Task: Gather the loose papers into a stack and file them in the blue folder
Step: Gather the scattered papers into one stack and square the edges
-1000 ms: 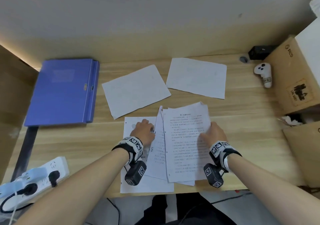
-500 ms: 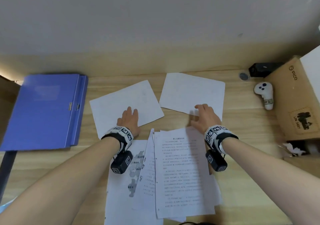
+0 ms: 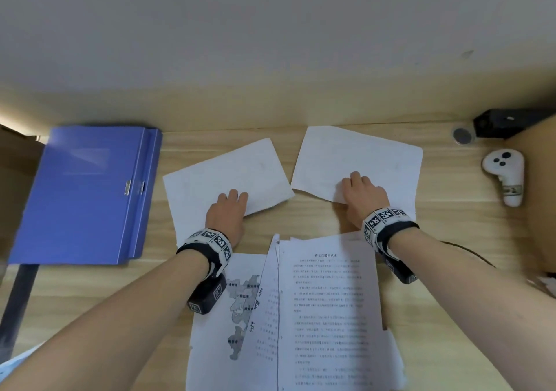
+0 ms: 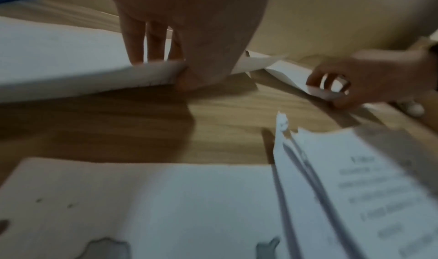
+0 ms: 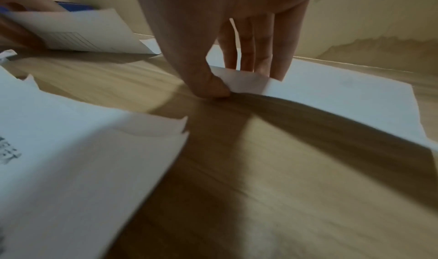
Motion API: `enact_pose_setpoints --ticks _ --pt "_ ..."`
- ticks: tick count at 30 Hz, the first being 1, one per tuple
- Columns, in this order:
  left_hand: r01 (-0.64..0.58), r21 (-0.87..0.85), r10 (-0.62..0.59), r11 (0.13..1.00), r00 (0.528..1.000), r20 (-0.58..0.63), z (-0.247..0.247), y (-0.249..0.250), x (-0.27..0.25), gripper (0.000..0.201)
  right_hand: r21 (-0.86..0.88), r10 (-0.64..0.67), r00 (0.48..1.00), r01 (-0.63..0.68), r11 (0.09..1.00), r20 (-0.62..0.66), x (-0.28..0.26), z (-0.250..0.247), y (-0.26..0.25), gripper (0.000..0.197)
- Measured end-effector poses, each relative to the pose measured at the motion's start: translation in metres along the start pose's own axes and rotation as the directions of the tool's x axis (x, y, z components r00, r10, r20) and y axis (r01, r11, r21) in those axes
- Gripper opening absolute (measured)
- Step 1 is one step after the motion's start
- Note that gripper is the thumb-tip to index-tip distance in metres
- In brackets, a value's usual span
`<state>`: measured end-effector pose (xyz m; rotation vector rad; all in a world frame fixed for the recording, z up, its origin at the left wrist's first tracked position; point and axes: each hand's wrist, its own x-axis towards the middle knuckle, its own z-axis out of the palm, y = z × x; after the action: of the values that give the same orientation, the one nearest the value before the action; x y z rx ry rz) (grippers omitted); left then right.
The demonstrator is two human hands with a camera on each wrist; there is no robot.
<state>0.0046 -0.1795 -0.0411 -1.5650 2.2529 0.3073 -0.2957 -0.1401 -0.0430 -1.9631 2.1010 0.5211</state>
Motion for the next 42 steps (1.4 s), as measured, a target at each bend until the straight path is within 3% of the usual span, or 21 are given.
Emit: enact_pose_setpoints --ticks 5,10,13,16,19,25,29,33,37,39,42 --pt "0.109 -0.274 -0.114 0.956 0.994 0.001 -0.039 -0.004 -0.003 0.021 0.082 0.042 0.999 -0.042 0.996 0.009 0.000 -0.010 0.008 0.030" --pt "0.083 -0.508 -0.161 0.858 0.980 -0.113 -0.086 -0.011 -0.021 0.021 0.373 0.195 0.979 -0.161 0.914 -0.056 -0.011 -0.030 0.017 0.010" --pt "-0.009 -0.782 -0.138 0.624 0.983 -0.122 -0.116 -0.015 -0.035 0.033 0.458 0.247 0.963 -0.172 0.872 -0.107 -0.024 -0.050 0.017 0.013" --pt "-0.062 -0.928 -0.116 0.366 0.987 -0.112 -0.139 -0.016 -0.054 0.030 0.490 0.264 0.952 -0.157 0.857 -0.156 -0.041 -0.074 0.019 0.015" --pt "-0.089 -0.962 -0.087 0.259 0.990 -0.115 -0.151 -0.014 -0.074 0.022 0.512 0.295 0.931 -0.150 0.846 -0.214 -0.062 -0.094 0.027 0.018" --pt "-0.014 -0.933 -0.059 0.359 0.998 -0.037 -0.136 -0.015 -0.088 0.026 0.598 0.366 0.885 -0.132 0.791 -0.288 -0.103 -0.123 0.050 0.015" --pt "0.087 -0.869 -0.076 0.487 0.996 0.057 -0.110 -0.013 -0.092 0.026 0.648 0.371 0.880 -0.100 0.755 -0.296 -0.121 -0.125 0.058 0.009" --pt "0.119 -0.791 -0.042 0.600 0.992 0.117 -0.094 -0.013 -0.096 0.030 0.685 0.320 0.901 -0.037 0.727 -0.291 -0.137 -0.121 0.061 0.009" --pt "0.142 -0.770 -0.124 0.623 0.989 0.083 -0.090 -0.016 -0.097 0.015 0.725 0.284 0.924 -0.010 0.689 -0.257 -0.149 -0.118 0.060 0.008" --pt "0.136 -0.765 -0.138 0.629 0.989 0.063 -0.089 -0.018 -0.097 0.018 0.738 0.224 0.947 0.021 0.674 -0.231 -0.156 -0.116 0.058 0.006" --pt "0.089 -0.754 -0.091 0.651 0.995 0.039 -0.098 -0.018 -0.099 0.022 0.722 0.081 0.987 0.046 0.691 -0.140 -0.166 -0.114 0.052 0.023"
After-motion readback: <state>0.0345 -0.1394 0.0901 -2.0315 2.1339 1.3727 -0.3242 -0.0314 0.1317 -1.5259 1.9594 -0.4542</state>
